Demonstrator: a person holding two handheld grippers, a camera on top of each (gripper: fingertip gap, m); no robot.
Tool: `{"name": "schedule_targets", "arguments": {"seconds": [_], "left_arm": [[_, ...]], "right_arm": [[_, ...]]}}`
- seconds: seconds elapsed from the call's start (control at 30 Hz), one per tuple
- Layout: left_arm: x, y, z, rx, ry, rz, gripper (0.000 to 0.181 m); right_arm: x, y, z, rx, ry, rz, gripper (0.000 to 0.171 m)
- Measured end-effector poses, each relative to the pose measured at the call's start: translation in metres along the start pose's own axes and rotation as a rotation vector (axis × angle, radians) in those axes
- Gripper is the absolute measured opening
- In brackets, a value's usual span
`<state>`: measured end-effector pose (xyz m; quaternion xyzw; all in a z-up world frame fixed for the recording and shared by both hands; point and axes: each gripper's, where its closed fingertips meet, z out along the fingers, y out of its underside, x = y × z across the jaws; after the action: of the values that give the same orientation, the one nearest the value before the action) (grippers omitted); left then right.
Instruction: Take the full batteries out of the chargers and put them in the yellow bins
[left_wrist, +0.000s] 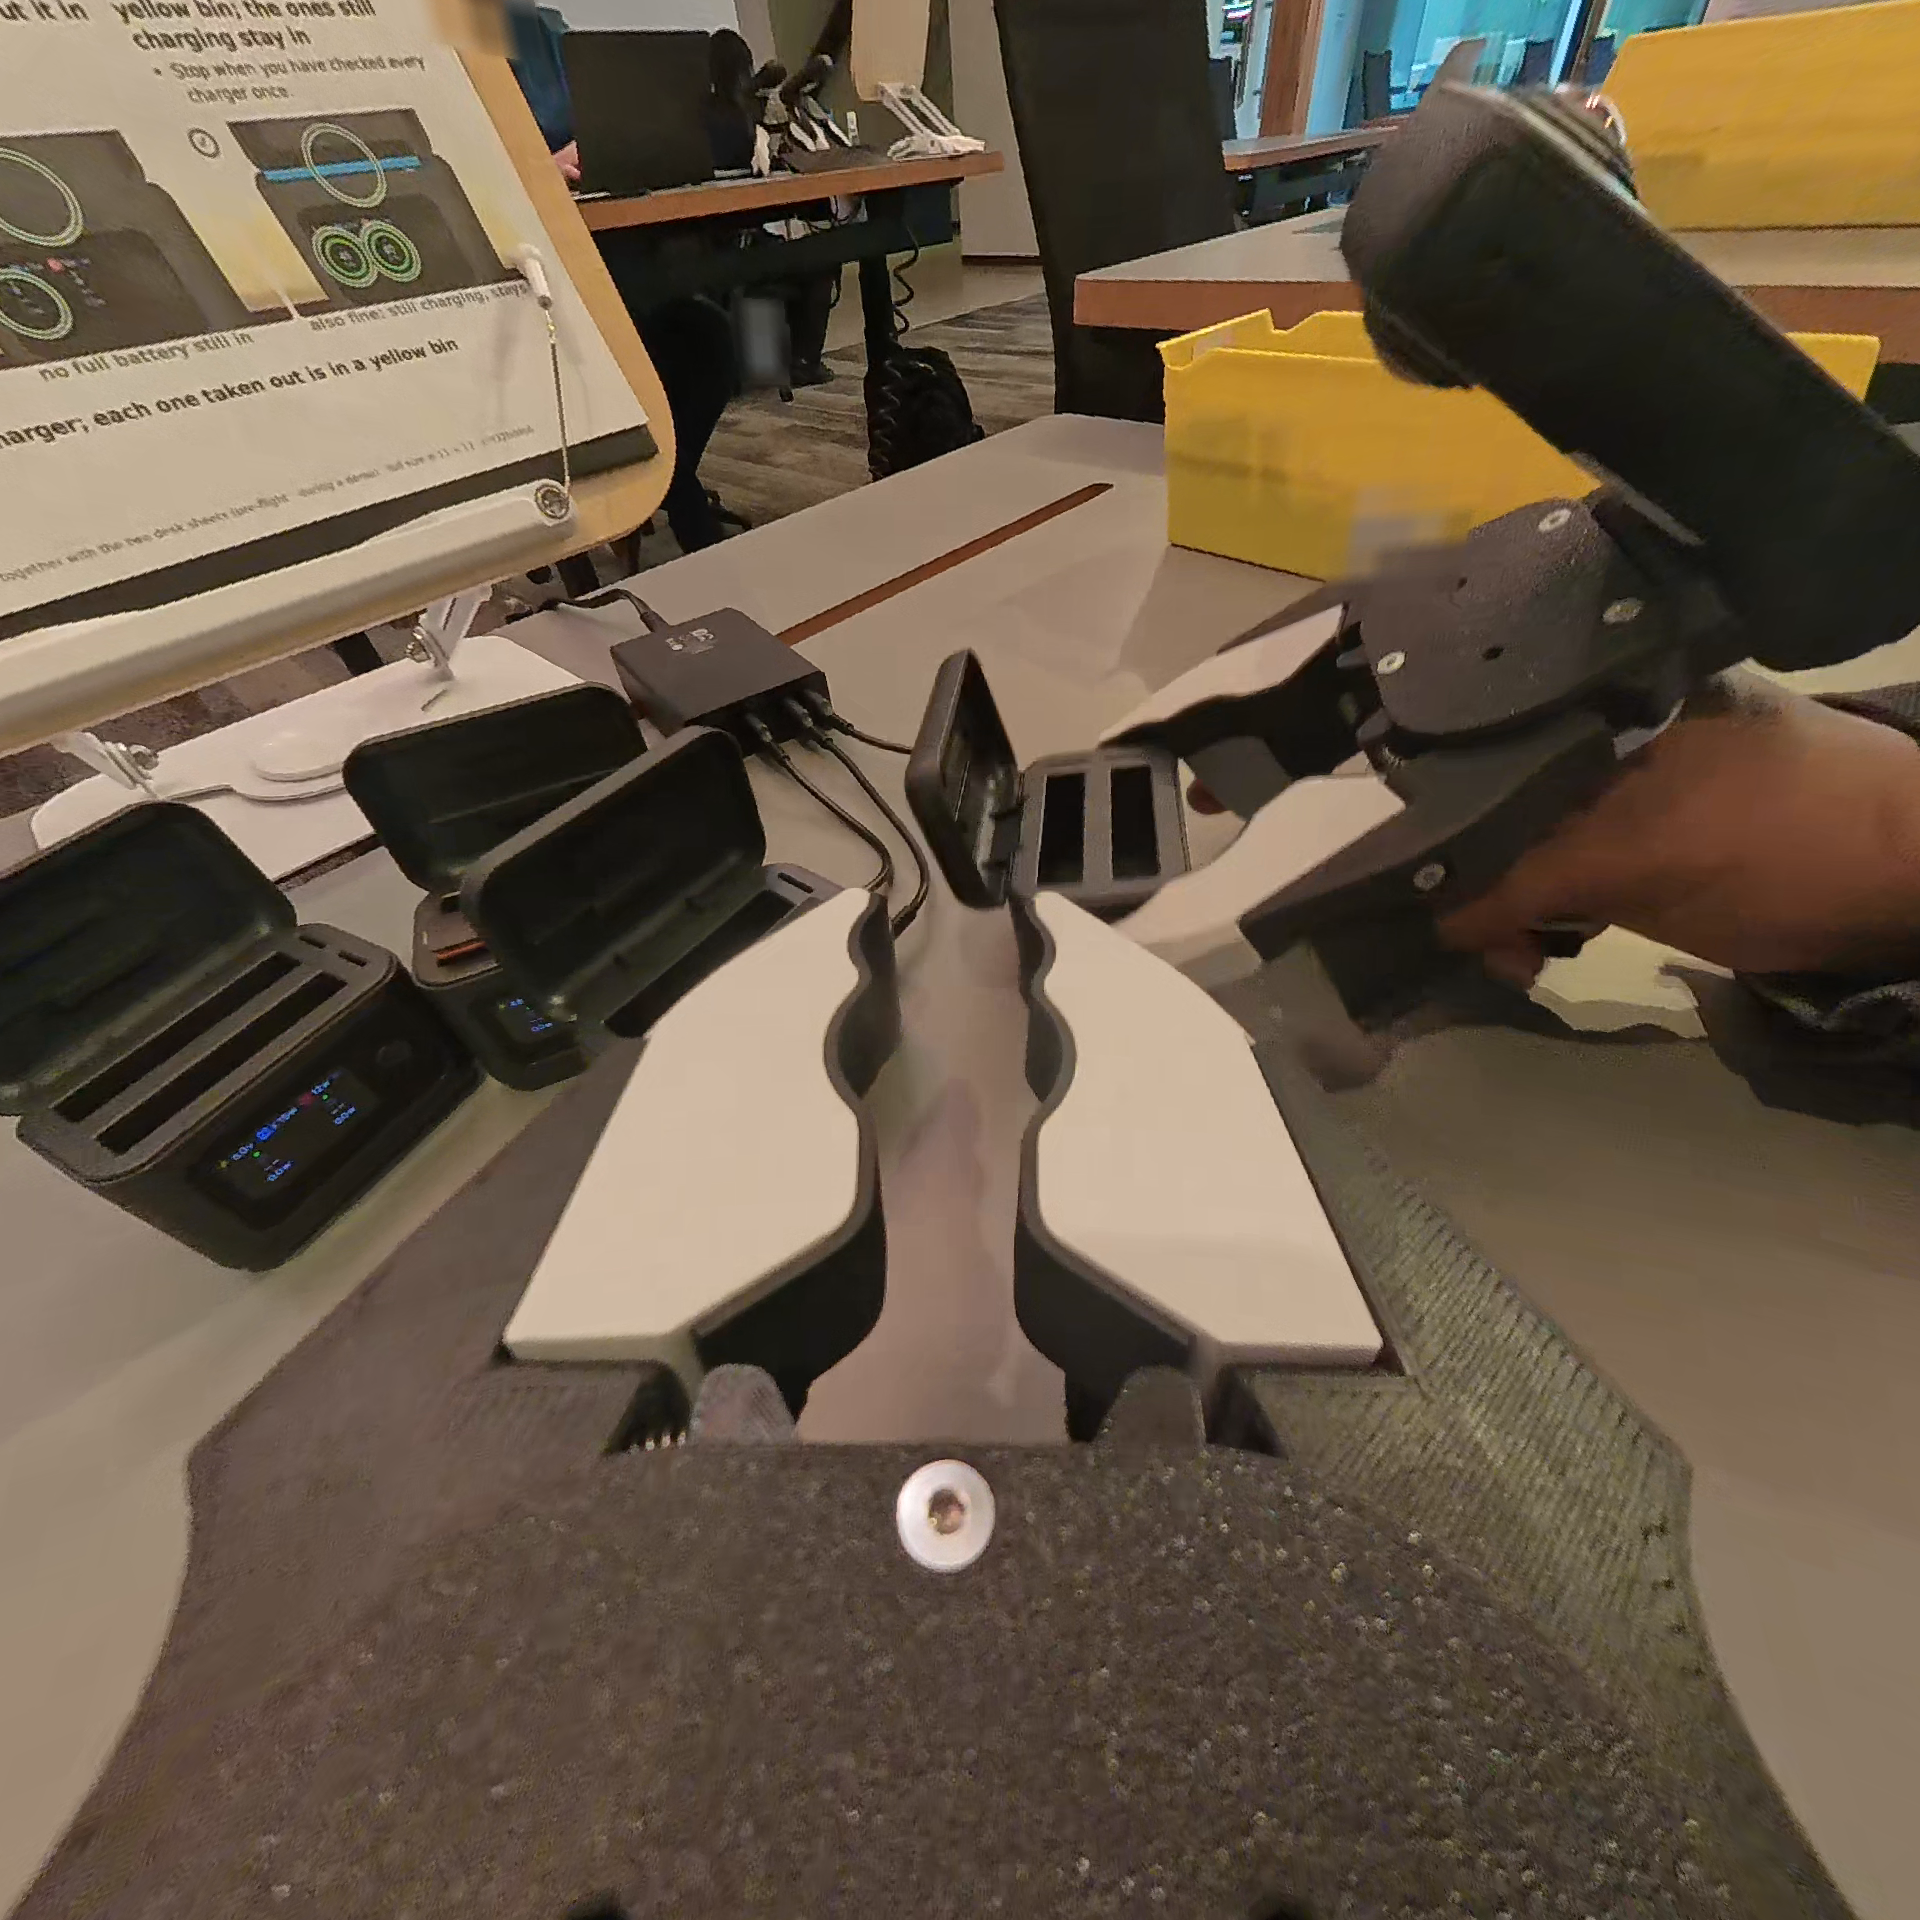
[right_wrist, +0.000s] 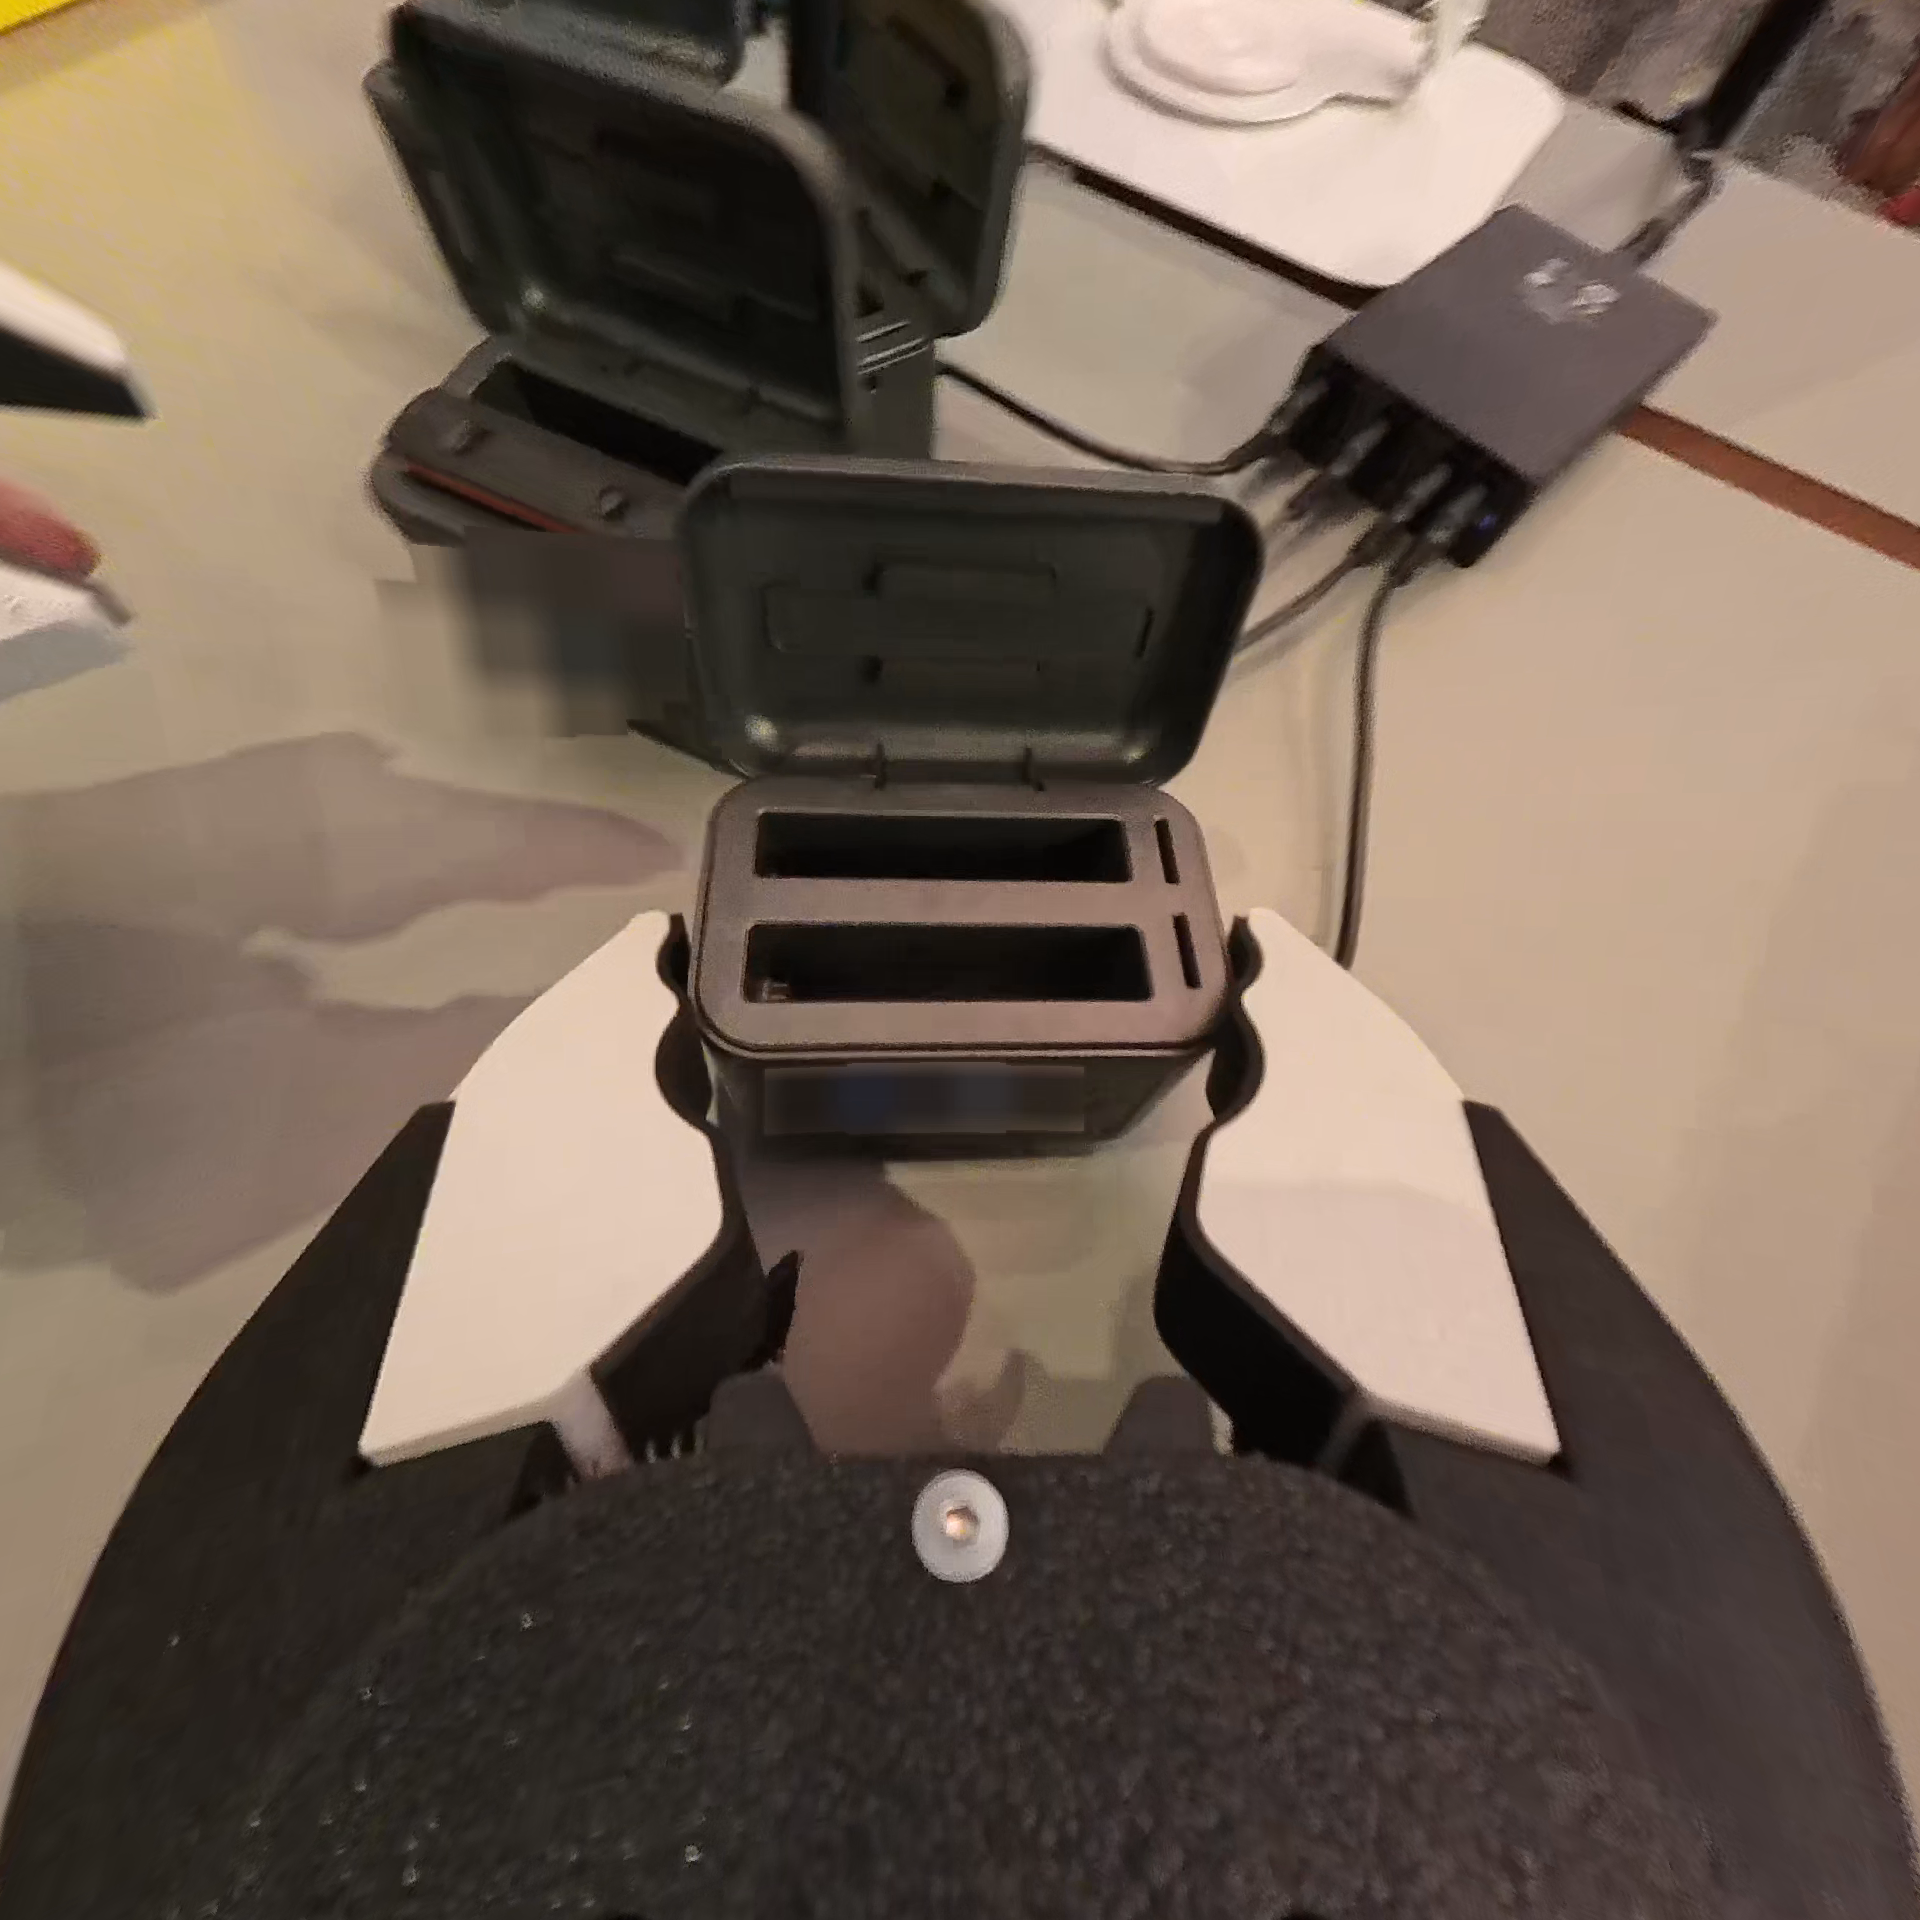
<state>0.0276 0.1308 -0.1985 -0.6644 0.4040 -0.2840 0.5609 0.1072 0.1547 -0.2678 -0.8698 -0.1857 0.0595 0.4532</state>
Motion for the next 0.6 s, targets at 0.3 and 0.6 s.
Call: {"name": "schedule_targets", "arguments": {"seconds": [0.3, 0.6], "left_arm": [[0.001, 0.003, 0.002, -0.011, 0.000, 0.004, 0.023], [-0.020, 0.010, 0.001, -0.046, -0.085, -0.009, 0.023]], "right_arm": [[0.090, -0.014, 0.008, 0.065, 0.254, 0.167, 0.094], [0.111, -0.008, 0.028, 0.010, 0.358, 0.172, 0.094]]}}
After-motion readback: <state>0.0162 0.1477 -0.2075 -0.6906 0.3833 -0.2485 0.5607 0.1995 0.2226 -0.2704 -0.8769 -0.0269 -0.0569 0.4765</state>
